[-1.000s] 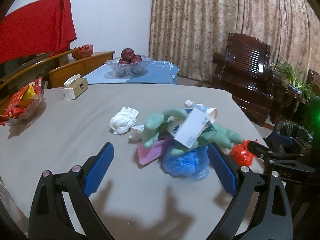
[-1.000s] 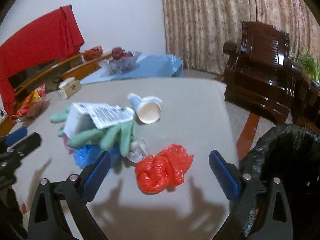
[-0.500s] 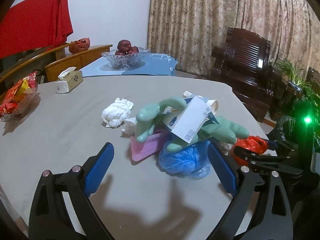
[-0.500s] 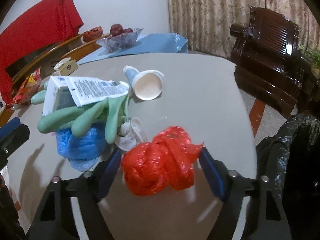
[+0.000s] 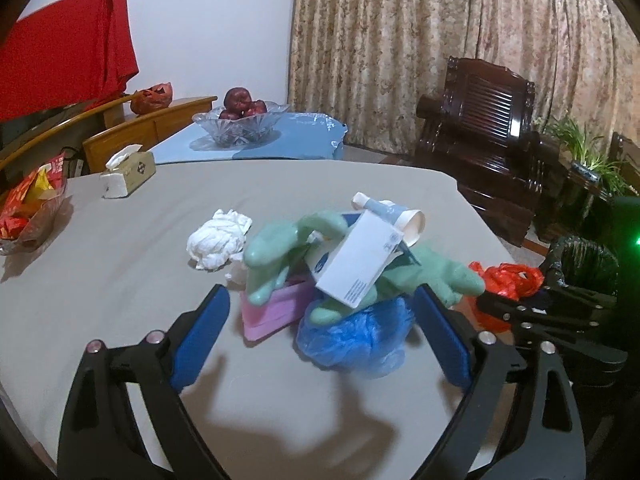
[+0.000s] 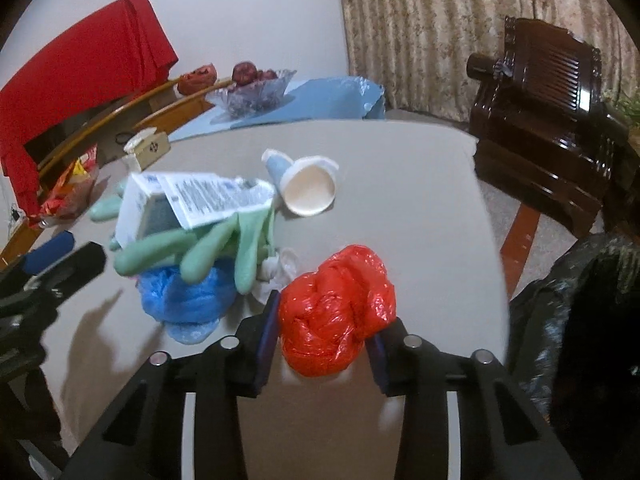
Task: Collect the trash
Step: 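Grasp the green rubber glove with the left tool while the right tool holds the red bag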
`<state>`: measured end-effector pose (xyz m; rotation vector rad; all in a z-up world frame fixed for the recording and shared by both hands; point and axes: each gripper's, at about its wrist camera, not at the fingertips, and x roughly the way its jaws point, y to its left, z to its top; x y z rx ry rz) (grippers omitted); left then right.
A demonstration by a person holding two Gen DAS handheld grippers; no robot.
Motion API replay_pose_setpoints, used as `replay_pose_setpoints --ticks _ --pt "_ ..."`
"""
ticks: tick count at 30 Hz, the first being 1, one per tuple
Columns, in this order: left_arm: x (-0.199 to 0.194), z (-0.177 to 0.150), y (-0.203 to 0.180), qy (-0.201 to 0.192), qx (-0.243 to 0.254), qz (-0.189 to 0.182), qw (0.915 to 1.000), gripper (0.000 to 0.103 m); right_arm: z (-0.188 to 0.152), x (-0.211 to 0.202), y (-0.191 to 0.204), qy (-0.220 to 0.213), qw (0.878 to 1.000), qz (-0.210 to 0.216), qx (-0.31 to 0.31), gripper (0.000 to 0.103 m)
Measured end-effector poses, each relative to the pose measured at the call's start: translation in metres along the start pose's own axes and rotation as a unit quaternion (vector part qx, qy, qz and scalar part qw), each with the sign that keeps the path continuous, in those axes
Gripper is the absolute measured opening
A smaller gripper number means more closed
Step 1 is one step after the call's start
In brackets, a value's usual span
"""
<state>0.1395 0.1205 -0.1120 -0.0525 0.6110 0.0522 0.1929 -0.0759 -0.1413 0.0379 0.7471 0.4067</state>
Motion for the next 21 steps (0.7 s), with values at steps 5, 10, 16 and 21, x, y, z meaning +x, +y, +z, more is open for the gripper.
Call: replay_pose_setpoints --ticks 5,10,16,21 --pt "0.008 0.009 -0.005 -0.003 0.002 0.004 1.0 0.08 0.008 -0.013 -0.004 -0.016 1.0 0.0 0.004 0.039" --pt "0.016 0.016 -0.007 -0.012 0.008 0.01 0.9998 0.079 0.01 -0.02 -0.004 -0.024 1.0 0.001 0.006 0.039" --pt "0.027 0.019 -0.013 -0.018 0.024 0.018 0.9994 0.074 0.012 -0.02 -0.004 -0.026 1.0 0.003 0.006 0.039" --pt "0.034 0.021 -0.019 -0.028 0.037 0.022 0.9987 0.07 0.012 -0.02 -0.005 -0.025 1.0 0.002 0.009 0.039"
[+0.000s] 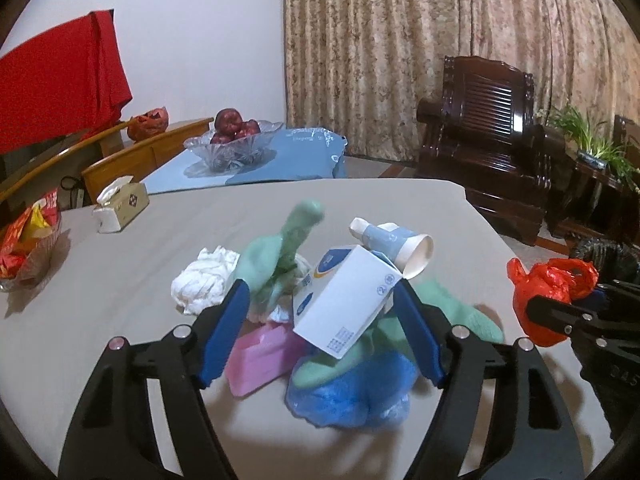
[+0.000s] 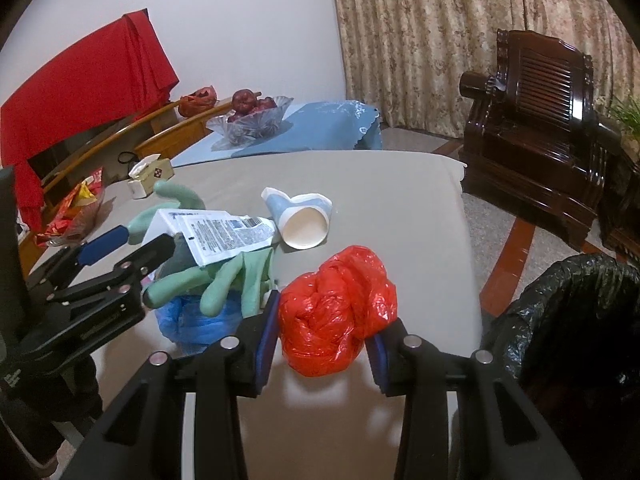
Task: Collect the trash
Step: 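Grasp the green rubber glove with the left tool while the right tool holds the red bag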
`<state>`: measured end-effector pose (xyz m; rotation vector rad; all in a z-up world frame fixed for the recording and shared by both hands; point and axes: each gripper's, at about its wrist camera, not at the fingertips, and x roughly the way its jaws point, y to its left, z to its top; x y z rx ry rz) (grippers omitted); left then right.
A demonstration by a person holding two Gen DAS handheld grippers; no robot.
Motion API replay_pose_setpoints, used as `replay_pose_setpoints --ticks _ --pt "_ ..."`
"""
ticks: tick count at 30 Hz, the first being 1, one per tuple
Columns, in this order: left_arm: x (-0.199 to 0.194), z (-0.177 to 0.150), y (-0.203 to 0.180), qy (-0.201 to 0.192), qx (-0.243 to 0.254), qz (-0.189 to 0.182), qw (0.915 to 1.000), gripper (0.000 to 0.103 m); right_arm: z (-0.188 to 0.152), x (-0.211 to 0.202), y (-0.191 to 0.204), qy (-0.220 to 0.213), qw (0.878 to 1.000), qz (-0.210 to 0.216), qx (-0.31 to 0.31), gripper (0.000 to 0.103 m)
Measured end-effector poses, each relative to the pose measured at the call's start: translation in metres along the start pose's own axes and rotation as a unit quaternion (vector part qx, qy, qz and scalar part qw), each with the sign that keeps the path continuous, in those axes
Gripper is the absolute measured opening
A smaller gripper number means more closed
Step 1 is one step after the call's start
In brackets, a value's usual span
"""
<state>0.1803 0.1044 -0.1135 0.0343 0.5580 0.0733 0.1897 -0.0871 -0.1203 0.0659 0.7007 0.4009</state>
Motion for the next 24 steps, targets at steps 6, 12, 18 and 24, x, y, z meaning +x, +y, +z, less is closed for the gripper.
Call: replay_pose_setpoints --ticks 6,12,18,24 --pt "0.013 -0.002 -0.005 0.02 0.008 -0.029 0.9993 0.038 0.0 0.0 -0.001 -0.001 1.0 0.001 -0.001 0.039" --pt "0.01 -0.011 0.001 0.03 0.0 -0.042 0.9986 0.016 -0.001 0.001 -0.002 0.002 1.0 0.003 -0.001 0.039" --pt "0.007 -0.011 0.003 0.026 -0.005 -0.036 0.999 0.049 -0.002 0.004 -0.001 0.004 1.0 0.004 -0.004 0.039" --pt "0.016 -0.001 -0.004 0.027 0.001 -0.041 0.9988 0.054 -0.001 0.003 -0.004 0.005 1.0 -0.002 -0.001 0.039"
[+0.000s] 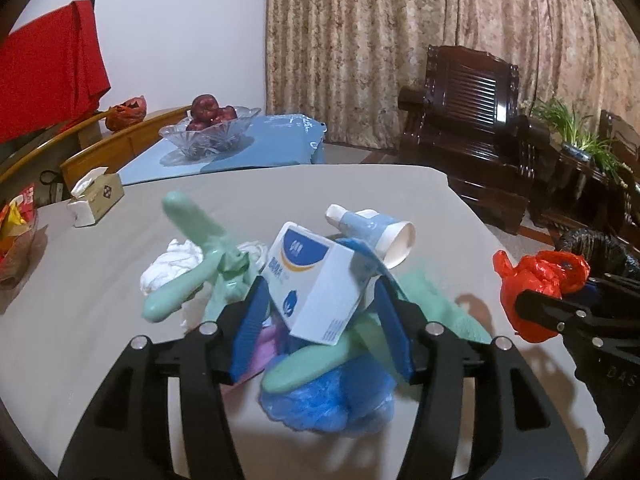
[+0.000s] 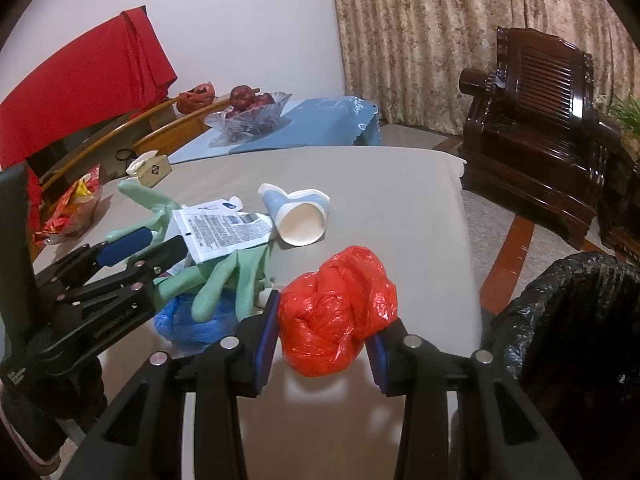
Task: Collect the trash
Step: 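Grasp the green rubber glove with the left tool while the right tool holds the red bag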
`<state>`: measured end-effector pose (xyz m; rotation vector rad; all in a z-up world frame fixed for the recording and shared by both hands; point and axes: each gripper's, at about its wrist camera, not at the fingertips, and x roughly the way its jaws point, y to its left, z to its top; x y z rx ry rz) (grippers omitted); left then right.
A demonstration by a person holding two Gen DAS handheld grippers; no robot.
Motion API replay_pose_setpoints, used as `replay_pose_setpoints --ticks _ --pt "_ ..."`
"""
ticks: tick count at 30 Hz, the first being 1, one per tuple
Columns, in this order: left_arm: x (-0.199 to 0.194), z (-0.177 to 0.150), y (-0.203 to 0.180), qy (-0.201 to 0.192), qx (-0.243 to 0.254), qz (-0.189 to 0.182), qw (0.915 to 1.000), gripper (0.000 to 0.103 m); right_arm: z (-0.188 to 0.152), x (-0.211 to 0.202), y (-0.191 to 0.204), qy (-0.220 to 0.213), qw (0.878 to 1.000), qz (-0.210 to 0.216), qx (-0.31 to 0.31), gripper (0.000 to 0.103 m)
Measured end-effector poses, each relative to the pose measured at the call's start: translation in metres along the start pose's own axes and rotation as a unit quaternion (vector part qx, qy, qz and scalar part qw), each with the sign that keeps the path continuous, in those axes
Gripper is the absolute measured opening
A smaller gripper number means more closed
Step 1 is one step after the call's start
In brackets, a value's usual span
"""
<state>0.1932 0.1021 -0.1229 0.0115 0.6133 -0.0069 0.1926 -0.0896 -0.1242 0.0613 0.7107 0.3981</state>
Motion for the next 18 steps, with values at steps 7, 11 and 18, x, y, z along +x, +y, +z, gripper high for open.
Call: replay_pose_setpoints --ticks 7,11,18 --pt "-0.012 0.003 -0.01 -0.014 -0.01 -0.019 0.9997 0.053 0.001 -0.004 -0.008 -0.005 1.0 -0.006 0.004 0.039" --pt "-0.021 0.006 -0.018 -0.019 -0.017 -0.036 0.999 0.053 0.001 -0.007 -0.01 -0.006 1.0 -0.008 0.003 0.039" --pt "-0.006 0.011 -0.03 -0.013 -0.009 -0.039 0.9991 0.044 0.0 -0.012 -0.021 -0.007 1.0 -0.016 0.009 0.039"
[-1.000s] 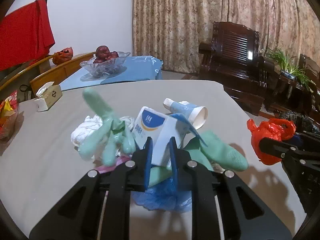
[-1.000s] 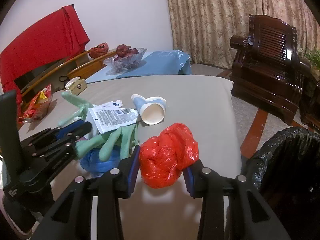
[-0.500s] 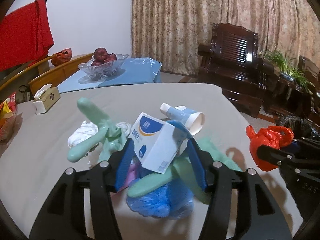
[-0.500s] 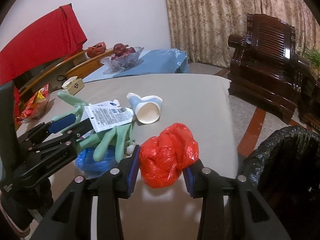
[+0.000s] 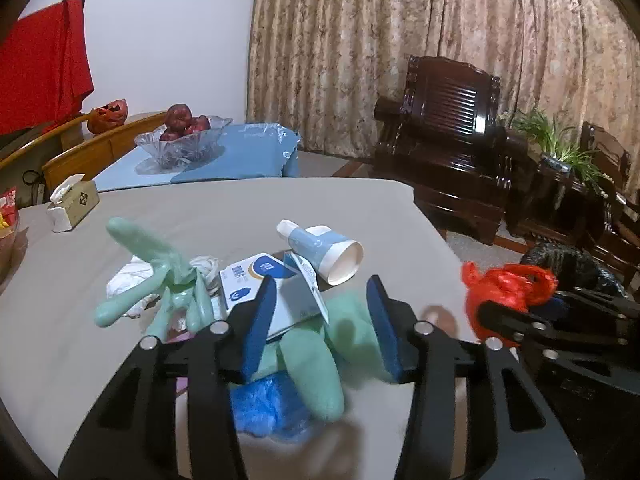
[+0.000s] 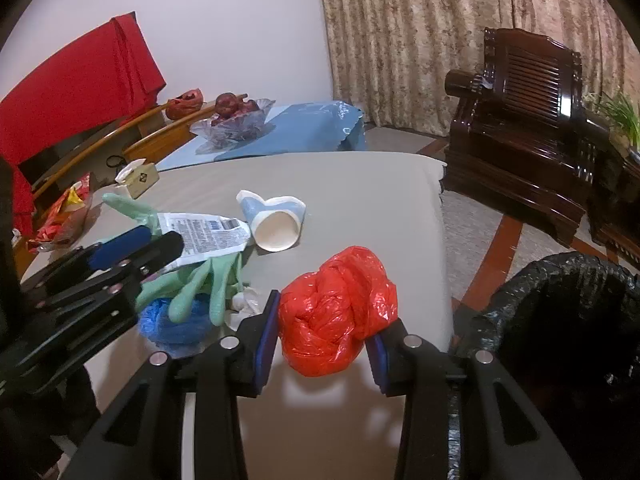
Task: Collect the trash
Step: 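Grasp the green rubber glove with the left tool while the right tool holds the red bag, then carry the red bag and glove over the bin and open both tools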
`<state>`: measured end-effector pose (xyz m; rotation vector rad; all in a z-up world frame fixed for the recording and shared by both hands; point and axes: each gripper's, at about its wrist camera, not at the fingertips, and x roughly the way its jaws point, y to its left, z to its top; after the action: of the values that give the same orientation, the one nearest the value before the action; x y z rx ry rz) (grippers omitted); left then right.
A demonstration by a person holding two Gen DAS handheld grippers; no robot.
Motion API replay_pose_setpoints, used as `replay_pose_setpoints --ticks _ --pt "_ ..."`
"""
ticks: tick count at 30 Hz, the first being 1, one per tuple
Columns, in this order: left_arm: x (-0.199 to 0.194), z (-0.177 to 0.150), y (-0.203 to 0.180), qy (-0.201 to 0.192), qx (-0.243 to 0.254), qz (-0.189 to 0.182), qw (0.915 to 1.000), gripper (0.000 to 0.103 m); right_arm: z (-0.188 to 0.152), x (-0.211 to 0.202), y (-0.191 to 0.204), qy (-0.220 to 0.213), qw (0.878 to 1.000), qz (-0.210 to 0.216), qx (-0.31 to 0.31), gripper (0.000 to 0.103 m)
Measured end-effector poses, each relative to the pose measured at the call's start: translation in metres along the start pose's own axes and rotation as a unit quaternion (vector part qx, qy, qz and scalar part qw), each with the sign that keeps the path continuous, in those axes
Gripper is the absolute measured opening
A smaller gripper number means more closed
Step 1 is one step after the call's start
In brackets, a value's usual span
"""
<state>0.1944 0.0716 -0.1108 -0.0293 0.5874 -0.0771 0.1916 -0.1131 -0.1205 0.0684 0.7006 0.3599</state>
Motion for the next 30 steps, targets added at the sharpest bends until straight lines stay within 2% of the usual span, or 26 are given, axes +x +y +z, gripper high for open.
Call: replay_pose_setpoints --ticks 4,7,9,11,13,18,30 --pt "0.018 -0.001 0.002 0.016 -0.005 0.003 0.9998 0.033 0.001 -0.002 -0.005 -0.002 1.0 -0.002 0.002 0.039" --pt "0.025 -0.001 0.002 0.019 -0.008 0.011 0.9997 0.032 0.001 -0.002 -0.007 -0.002 1.0 -0.004 0.001 0.039" --pt "0.029 -0.001 0.001 0.02 -0.008 0.014 0.9997 0.025 0.001 0.0 -0.008 0.0 1.0 -0.004 0.002 0.039" --pt "0.035 -0.001 -0.001 0.031 -0.005 0.022 0.9993 0.008 0.001 0.001 -0.007 0.001 1.0 -0.004 0.004 0.039" --pt "0.038 0.0 0.0 0.034 -0.01 0.02 0.9992 0.002 0.001 0.002 -0.008 0.001 1.0 -0.004 0.005 0.039" --pt "0.031 0.001 -0.001 0.026 -0.014 0.017 0.9994 0.002 0.003 0.0 -0.004 -0.002 1.0 -0.003 0.001 0.039" --pt "-0.028 0.013 -0.011 -0.019 -0.028 -0.005 0.9994 0.002 0.014 -0.035 0.001 -0.041 0.999 0.015 -0.004 0.039"
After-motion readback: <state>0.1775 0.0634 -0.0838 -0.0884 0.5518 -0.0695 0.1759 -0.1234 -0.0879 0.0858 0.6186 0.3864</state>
